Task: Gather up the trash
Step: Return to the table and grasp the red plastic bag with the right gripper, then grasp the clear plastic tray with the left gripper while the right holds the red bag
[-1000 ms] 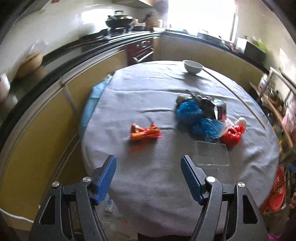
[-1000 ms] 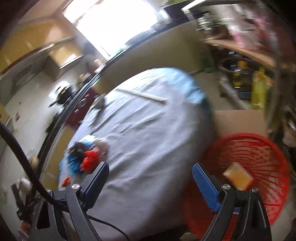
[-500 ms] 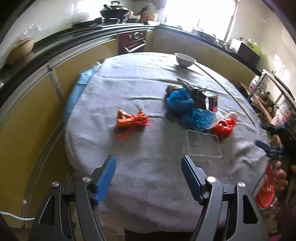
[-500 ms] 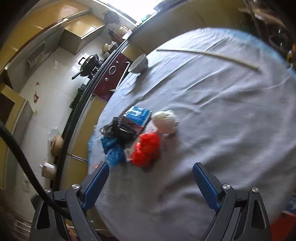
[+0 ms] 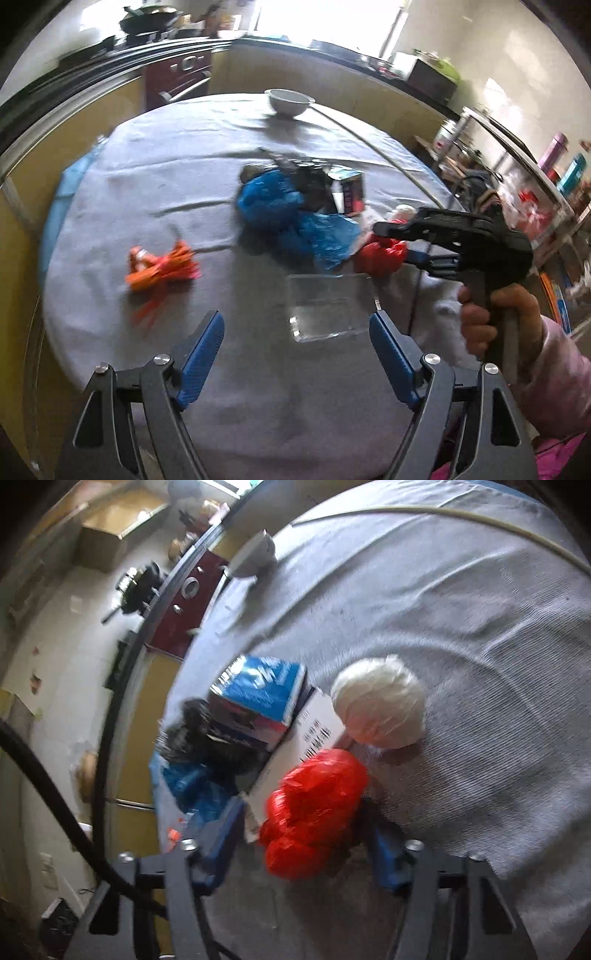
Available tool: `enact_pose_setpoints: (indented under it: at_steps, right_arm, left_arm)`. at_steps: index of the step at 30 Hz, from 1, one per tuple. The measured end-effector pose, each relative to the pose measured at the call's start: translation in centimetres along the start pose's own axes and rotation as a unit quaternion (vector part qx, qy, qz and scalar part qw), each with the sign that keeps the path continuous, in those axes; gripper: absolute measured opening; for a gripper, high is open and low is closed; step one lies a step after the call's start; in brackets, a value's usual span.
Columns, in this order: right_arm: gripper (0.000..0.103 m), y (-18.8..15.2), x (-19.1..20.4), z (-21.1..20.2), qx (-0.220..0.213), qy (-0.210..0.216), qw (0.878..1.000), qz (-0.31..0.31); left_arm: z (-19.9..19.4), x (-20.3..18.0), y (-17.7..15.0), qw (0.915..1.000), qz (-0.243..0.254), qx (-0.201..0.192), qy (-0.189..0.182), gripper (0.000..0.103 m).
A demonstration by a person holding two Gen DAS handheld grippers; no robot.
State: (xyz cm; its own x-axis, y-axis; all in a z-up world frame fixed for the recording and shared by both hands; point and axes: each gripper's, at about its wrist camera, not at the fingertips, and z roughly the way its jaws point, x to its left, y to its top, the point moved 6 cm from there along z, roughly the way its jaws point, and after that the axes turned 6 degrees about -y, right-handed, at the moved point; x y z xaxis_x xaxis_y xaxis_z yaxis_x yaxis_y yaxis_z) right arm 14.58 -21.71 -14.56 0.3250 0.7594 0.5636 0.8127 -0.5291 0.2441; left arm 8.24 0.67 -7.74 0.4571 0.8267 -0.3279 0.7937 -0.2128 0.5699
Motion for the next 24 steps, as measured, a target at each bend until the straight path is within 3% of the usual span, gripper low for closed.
enact_pose_setpoints:
  at_steps: [1,4,8,11,14,19,24]
  right_arm:
    - [0.05,0.0,0.2,0.1,-0.004,-0.009,1.0,-0.012]
    - [0.049,-0.1,-0.1,-0.3,-0.012,-0.012,1.0,-0.019]
    - [0.049,-0.3,-0.9,-1.9,-0.024,-0.007,0.999,-0.025]
    - [0.049,-0.9,-2.0,-3.3,-0.031,-0.007,0.999,-0.03]
    - [0.049,-1.5,-3.2,-4.3,-0.028,0.0,0.999,-0.02]
    - [0.049,-2.7,-4.1,-5.5,-0.027,0.009,1.0,-0.012]
    - [0.049,-3.7,-4.9,-6.1,-0.029,0.013,0.999,-0.011]
  left_arm:
    - [0.3,-0.2,0.1,1.0,0.009,0.003,0.0,0.083]
    - [2.5,-0.2,0.9,0.9995,0.015,0.026,0.008,0.083]
    - [4.3,0.5,2.2,0.9993,-0.024,0.027,-0.015,0.083]
    - [5.3,0.4,3.2,0.9991,-0.014,0.021,-0.034,0.083]
    - [7.2,1.2,4.1,0.9964,-0.035,0.045,-0.063,0.083]
    - [8.4,3.0,3.2,0.9838,-0.111,0.062,-0.126,0.082]
    - [8.0,1.9,1.0,0.9789,-0.12,0.075,-0.147,0.082]
